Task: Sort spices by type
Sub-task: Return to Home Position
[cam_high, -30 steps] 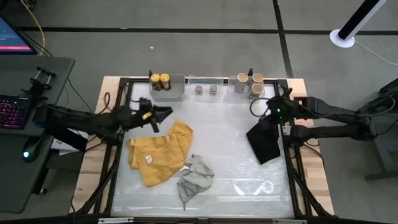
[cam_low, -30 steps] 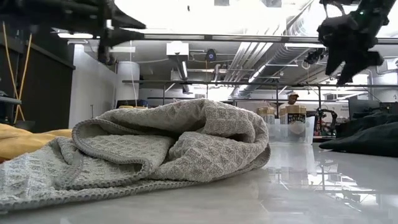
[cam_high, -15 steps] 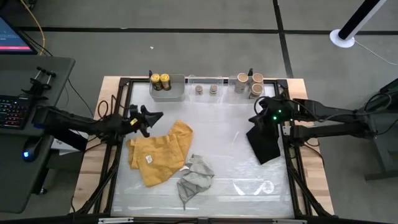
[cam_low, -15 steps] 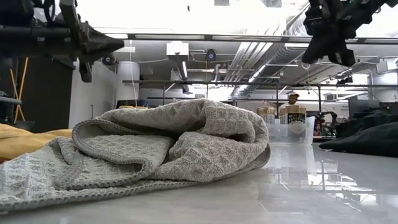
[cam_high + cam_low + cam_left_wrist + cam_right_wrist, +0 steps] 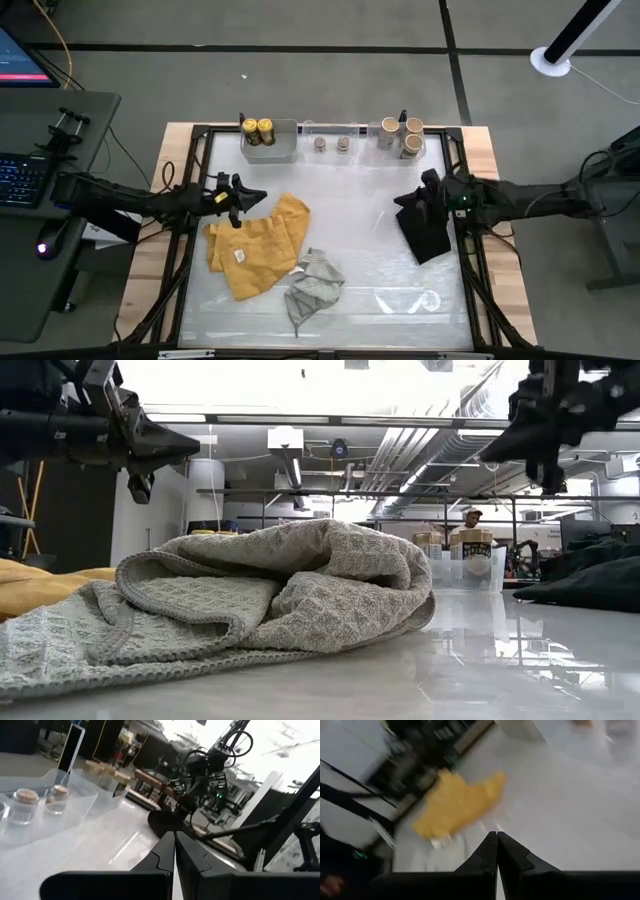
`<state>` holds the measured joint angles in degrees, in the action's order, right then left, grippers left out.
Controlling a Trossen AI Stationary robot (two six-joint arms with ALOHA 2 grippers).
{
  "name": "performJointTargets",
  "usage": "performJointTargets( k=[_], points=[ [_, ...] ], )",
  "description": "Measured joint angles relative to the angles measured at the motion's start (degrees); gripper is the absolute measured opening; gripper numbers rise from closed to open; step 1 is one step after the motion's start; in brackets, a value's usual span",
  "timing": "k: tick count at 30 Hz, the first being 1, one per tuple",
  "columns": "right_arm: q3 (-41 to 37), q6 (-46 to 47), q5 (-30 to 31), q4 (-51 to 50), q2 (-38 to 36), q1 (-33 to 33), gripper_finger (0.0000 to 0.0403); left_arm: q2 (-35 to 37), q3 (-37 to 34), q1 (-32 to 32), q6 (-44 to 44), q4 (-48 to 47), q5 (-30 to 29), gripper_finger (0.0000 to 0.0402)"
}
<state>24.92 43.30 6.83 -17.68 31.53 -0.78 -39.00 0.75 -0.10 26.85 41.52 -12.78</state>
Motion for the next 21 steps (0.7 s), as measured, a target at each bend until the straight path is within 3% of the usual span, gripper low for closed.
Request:
performJointTargets(
  k=[5, 9, 15, 21],
  points=[
    [-15.73, -2.99, 0.11, 27.70, -5.40, -1.12, 0.0000, -0.20, 0.00, 0.00, -0.02, -0.29, 0.02, 0.0003],
    [-23.66, -7.83, -1.33, 43.58, -7.82, -1.55, 0.0000, -0.20, 0.00, 0.00, -0.04, -0.26, 0.02, 0.0003],
    [-23.10, -16.20, -1.28, 37.06, -8.33, -1.44, 0.0000, -0.22, 0.00, 0.00, -0.07, -0.26, 0.00, 0.0003],
    [-23.08, -16.37, -1.27, 30.71, -8.37, -1.44, 0.0000, 0.37, 0.00, -1.22, -0.05, -0.55, -0.35, 0.0003]
  ],
)
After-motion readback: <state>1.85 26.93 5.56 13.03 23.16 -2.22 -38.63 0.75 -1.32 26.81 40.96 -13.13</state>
